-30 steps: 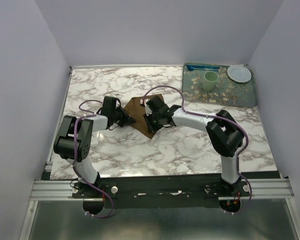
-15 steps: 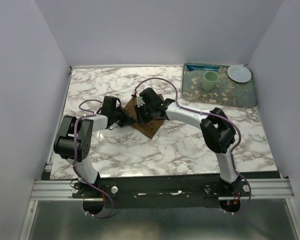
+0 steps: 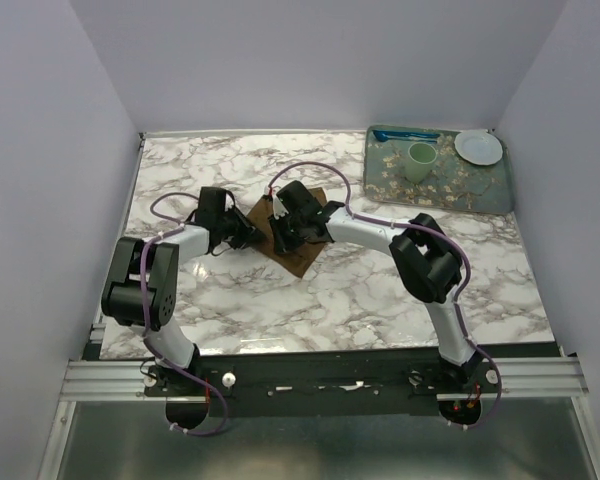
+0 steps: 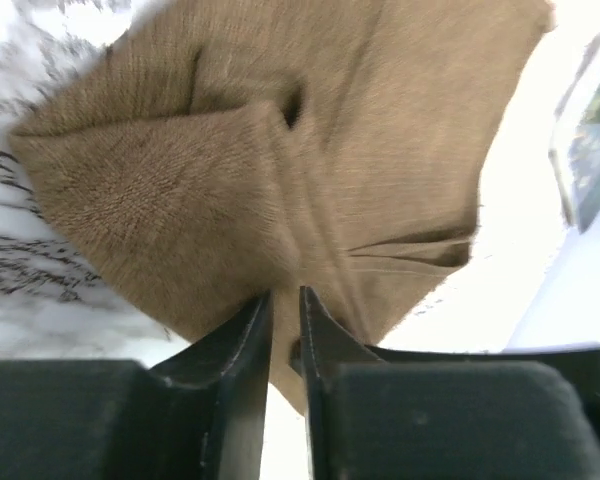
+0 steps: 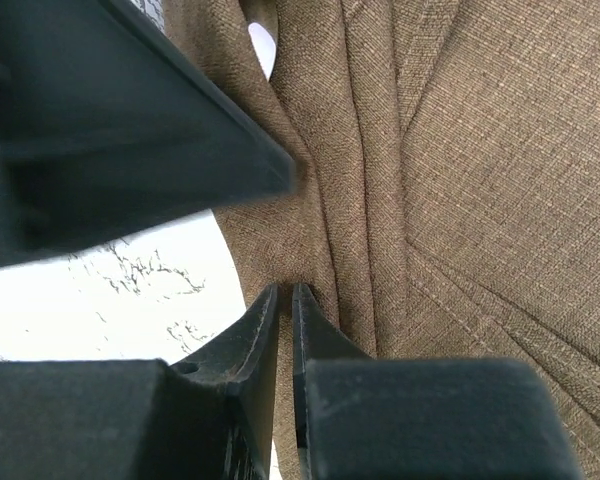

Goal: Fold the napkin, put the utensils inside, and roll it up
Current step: Roll the napkin with the utensil

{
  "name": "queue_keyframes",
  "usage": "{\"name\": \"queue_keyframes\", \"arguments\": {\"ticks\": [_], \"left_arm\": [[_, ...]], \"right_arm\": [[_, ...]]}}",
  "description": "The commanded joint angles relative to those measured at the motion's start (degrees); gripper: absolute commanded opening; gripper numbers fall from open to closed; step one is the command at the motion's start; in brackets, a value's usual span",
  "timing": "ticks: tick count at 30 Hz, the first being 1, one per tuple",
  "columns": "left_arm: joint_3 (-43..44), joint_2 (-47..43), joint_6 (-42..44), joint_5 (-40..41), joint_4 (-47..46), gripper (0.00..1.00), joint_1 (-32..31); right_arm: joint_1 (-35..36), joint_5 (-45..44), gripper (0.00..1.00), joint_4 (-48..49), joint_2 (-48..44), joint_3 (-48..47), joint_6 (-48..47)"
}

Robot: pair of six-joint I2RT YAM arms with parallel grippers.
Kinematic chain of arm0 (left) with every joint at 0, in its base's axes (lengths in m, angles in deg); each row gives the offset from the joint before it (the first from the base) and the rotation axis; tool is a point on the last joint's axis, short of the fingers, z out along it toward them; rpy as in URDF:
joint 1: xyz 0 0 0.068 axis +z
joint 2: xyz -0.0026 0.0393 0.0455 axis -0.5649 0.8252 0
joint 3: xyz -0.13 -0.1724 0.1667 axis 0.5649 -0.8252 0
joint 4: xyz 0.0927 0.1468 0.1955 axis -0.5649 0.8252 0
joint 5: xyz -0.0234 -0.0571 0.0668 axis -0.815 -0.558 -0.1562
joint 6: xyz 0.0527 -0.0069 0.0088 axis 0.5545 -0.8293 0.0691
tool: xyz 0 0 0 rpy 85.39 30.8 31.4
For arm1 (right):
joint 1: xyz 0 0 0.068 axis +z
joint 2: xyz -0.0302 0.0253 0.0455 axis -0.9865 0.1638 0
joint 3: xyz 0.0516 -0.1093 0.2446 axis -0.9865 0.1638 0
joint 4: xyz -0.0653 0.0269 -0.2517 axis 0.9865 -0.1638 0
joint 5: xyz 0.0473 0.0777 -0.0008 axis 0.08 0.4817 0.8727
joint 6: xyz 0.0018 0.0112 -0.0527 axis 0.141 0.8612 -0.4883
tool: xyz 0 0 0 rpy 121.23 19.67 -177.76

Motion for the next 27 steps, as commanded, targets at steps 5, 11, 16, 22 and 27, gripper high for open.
{"name": "queue_keyframes", "arguments": {"ticks": [5, 11, 16, 22, 27], "left_arm": [[5.01, -7.12, 3.89, -1.70, 5.65, 0.28, 5.93], [3.25, -3.70, 1.09, -4.86, 1.97, 0.14, 6.28], [1.67, -1.76, 0.20, -4.43, -0.24, 0.10, 6.46], [4.21, 5.16, 0.72, 0.05, 0.02, 0.09, 7.16], [8.87, 10.19, 4.06, 2.25, 5.45, 0.09, 7.16]], "right_arm": [[0.35, 1.12, 0.17, -2.32, 3.94, -0.18, 1.35], [0.35, 1.13, 0.16, -2.41, 3.85, -0.45, 1.35], [0.26, 1.12, 0.15, -2.50, 3.76, -0.54, 1.09], [0.35, 1.65, 0.14, -2.67, 3.68, -0.19, 1.26], [0.35, 2.36, 0.13, -2.67, 3.76, -0.45, 1.26]]}}
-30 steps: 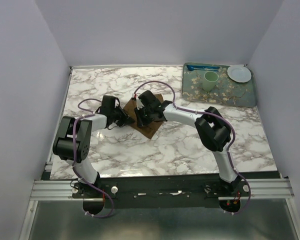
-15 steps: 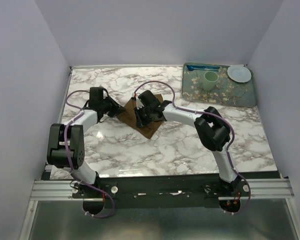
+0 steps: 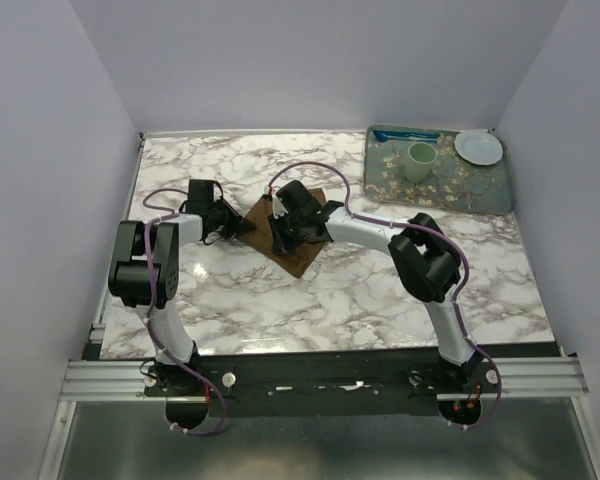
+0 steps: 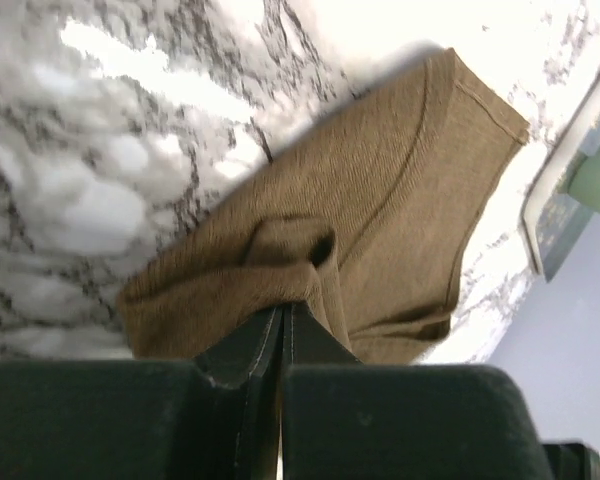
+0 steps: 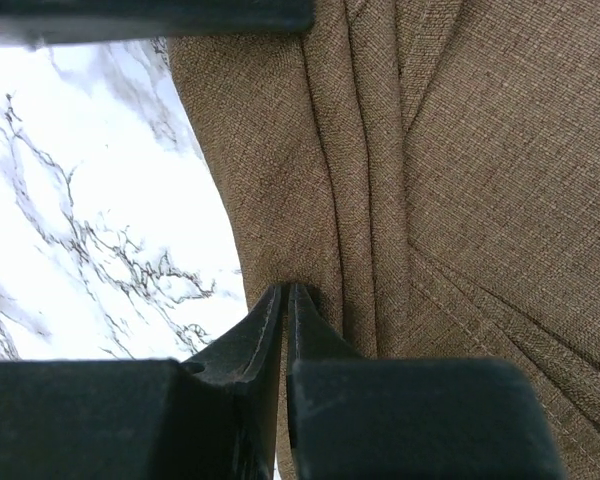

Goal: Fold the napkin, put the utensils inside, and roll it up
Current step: Roll the napkin with the utensil

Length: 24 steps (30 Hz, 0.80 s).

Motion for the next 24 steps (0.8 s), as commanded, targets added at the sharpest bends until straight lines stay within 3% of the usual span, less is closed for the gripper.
{"name": "queue_keyframes", "arguments": {"ticks": [1, 3, 10, 12, 18, 24], "left_arm": [[5.52, 6.60, 4.54, 3.81, 7.22, 0.09, 0.50], [6.68, 6.27, 6.30, 4.49, 10.11, 0.09, 0.50], [5.46, -8.55, 10.17, 8.37, 14.17, 0.27, -0.47], [5.11, -11.30, 11.05, 8.99, 15.23, 0.28, -1.25], [-0.69, -15.09, 6.32, 3.46, 10.33, 0.15, -4.68], [-4.74, -8.15, 2.00, -0.16, 2.84, 0.05, -6.80]], "right_arm": [[0.41, 0.91, 0.13, -2.74, 3.28, 0.14, 0.04], [0.33, 1.26, 0.13, -2.74, 3.37, -0.21, 0.21], [0.41, 1.62, 0.13, -2.92, 3.28, -0.12, 0.65], [0.33, 1.62, 0.13, -3.09, 3.55, -0.21, 0.57], [0.32, 1.97, 0.12, -3.09, 3.81, -0.47, 0.83], [0.33, 1.27, 0.12, -3.35, 3.46, -0.12, 0.22]]}}
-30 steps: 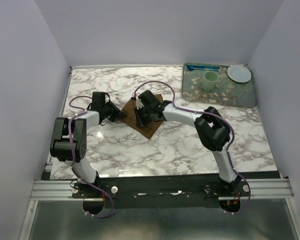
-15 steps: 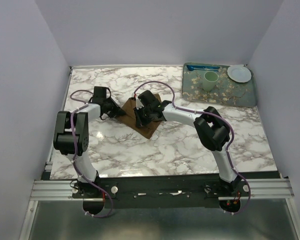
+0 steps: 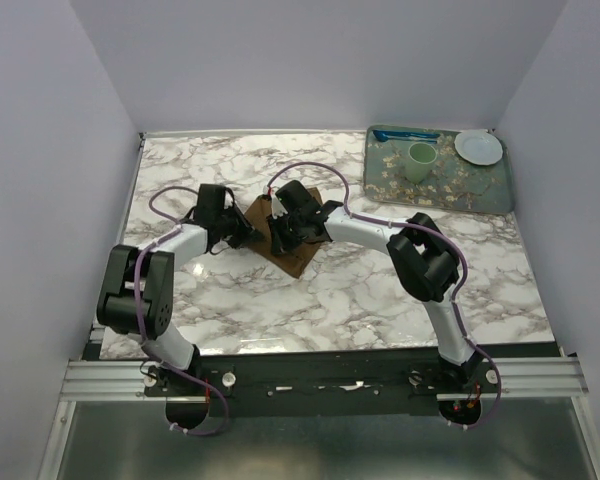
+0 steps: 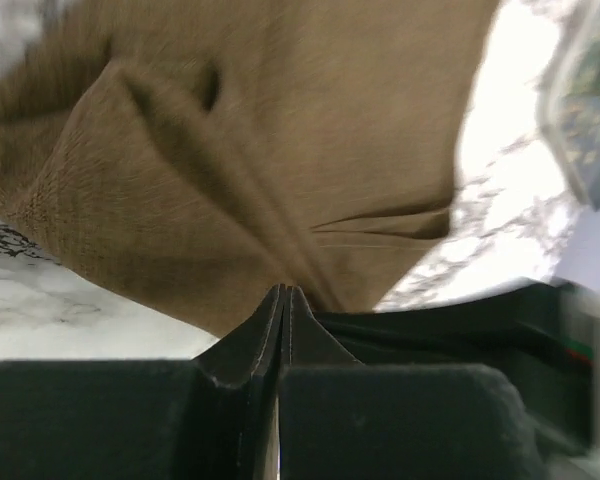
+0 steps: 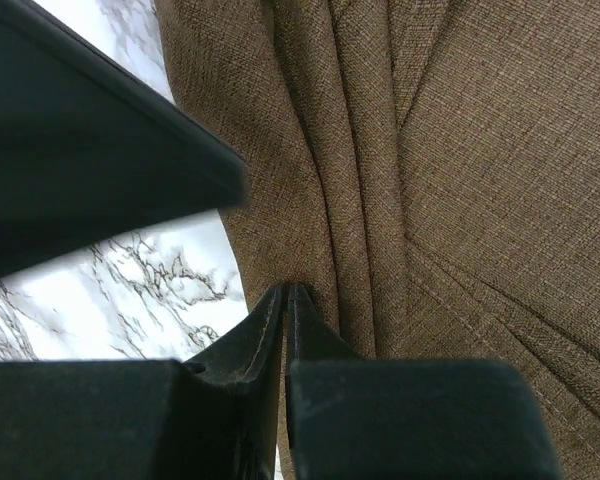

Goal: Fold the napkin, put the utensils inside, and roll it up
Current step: Roll the napkin with the utensil

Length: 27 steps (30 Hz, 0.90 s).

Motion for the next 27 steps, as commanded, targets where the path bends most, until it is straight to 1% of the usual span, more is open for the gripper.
{"name": "queue_keyframes", "arguments": {"ticks": [1, 7, 11, 13, 14, 16, 17, 18, 21, 24, 27], "left_arm": [[-2.03, 6.69, -2.92, -3.24, -4.55, 0.05, -0.98], [-0.28, 12.23, -1.77, -0.78, -4.11, 0.04, -0.98], [0.25, 14.17, -1.86, 0.80, -3.59, 0.02, -0.98], [0.34, 14.96, -1.42, 1.51, -2.54, 0.01, -0.90], [0.00, 15.14, -1.68, 1.60, -2.62, 0.01, -0.98], [-0.45, 16.01, -1.86, 1.16, -3.06, 0.01, -0.81], [-0.45, 16.11, -1.86, 1.07, -2.88, 0.01, -0.81], [-0.36, 16.28, -1.95, 1.07, -2.80, 0.01, -0.72], [-0.10, 16.20, -2.04, 0.45, -2.88, 0.01, -0.72], [0.52, 15.76, -1.86, 0.10, -2.45, 0.01, -0.81], [0.69, 15.49, -1.77, 0.19, -2.18, 0.01, -0.81]], "right_arm": [[0.35, -0.92, 0.12, -3.51, 2.72, 0.55, -0.53], [0.35, -2.24, 0.12, -5.18, 2.28, -0.23, -2.28], [0.35, -3.64, 0.13, -7.45, 1.66, -1.90, -4.39], [0.35, -4.35, 0.16, -8.86, 0.35, -2.43, -6.24], [0.43, -4.61, 0.18, -9.74, -0.35, -2.26, -6.94], [0.70, -6.10, 0.27, -10.71, -2.37, -2.00, -9.13], [0.79, -6.80, 0.32, -11.06, -2.99, -1.73, -9.93], [1.13, -7.77, 0.39, -11.33, -3.87, -0.77, -11.41], [2.10, -10.85, 0.52, -10.98, -6.25, 0.55, -13.62], [3.33, -12.70, 0.59, -9.14, -6.95, 2.13, -16.26], [4.30, -12.87, 0.61, -8.17, -6.17, 1.88, -16.44]]}}
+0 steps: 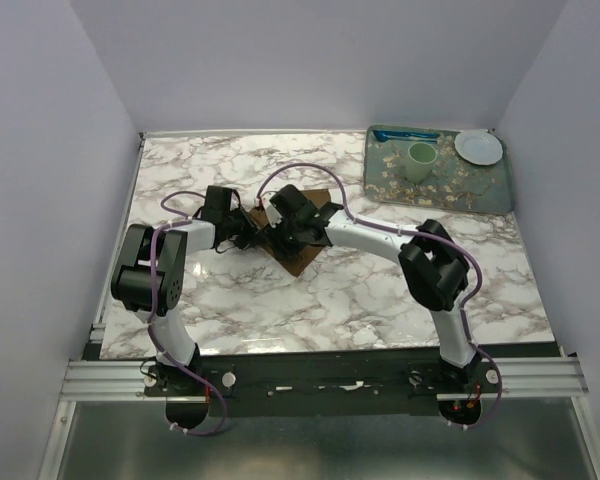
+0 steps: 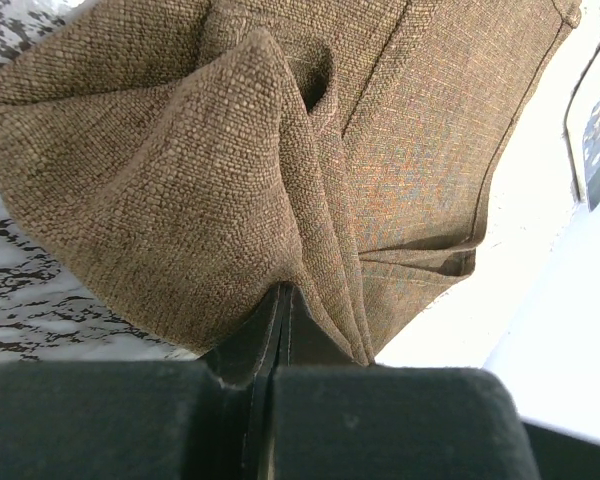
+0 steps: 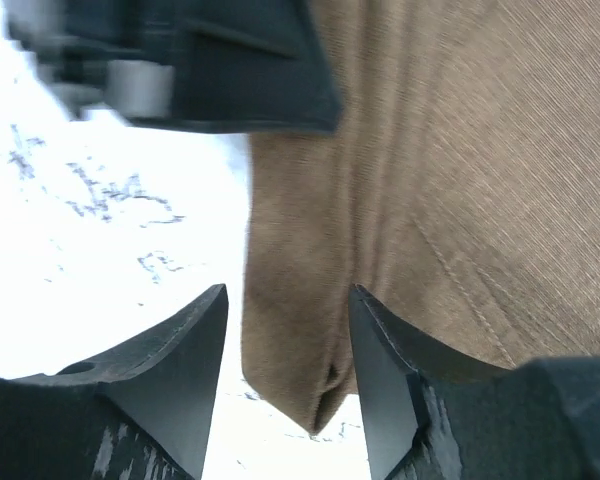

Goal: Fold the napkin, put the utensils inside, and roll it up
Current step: Roll the napkin with the utensil

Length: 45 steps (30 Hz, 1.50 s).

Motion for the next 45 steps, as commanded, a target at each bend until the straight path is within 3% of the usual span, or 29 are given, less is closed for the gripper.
{"name": "queue_keyframes", "arguments": {"ticks": [1, 8, 14, 20, 23, 31, 34, 35, 38, 45], "left_arm": [[-0.22, 2.49, 1.75, 4.41, 3.98, 0.01, 0.09], [-0.57, 2.57, 1.66, 3.97, 3.64, 0.01, 0.18], [-0.31, 2.57, 1.22, 3.36, 3.46, 0.00, 0.09], [-0.05, 2.66, 1.04, 2.74, 3.46, 0.00, 0.26], [-0.22, 2.40, 1.13, 2.30, 3.28, 0.00, 0.26], [0.65, -0.14, 2.62, 0.19, 2.49, 0.05, 2.20], [2.85, -2.16, 4.55, 0.10, 4.94, 0.13, 2.81], [3.98, -3.04, 4.99, 0.28, 5.56, 0.23, 3.25], [6.09, -7.26, 7.63, 1.77, 9.16, 0.39, 3.78], [4.71, -17.81, 9.05, 9.85, 19.08, 0.59, 4.83]], "right_arm": [[1.90, -3.24, 0.62, 0.25, -0.37, 0.56, -2.89], [2.16, -2.80, 0.61, 0.25, 3.41, -2.51, -1.74], [2.34, -2.80, 0.54, 0.25, 6.92, -3.92, -1.13], [3.30, -8.15, 0.48, -0.01, 8.95, -4.01, 1.68], [3.30, -9.38, 0.42, -0.45, 10.00, -3.14, 3.62], [3.30, -5.35, 0.11, 1.56, 9.39, 0.56, 7.40], [3.04, -1.31, 0.01, 2.88, 8.69, 0.91, 8.89], [2.95, 0.79, 0.01, 3.32, 8.69, 0.91, 9.41], [2.17, 5.79, 0.01, 4.29, 8.69, 0.82, 11.17], [-1.00, 20.21, 0.01, 9.56, 8.42, 3.37, 17.58]]}}
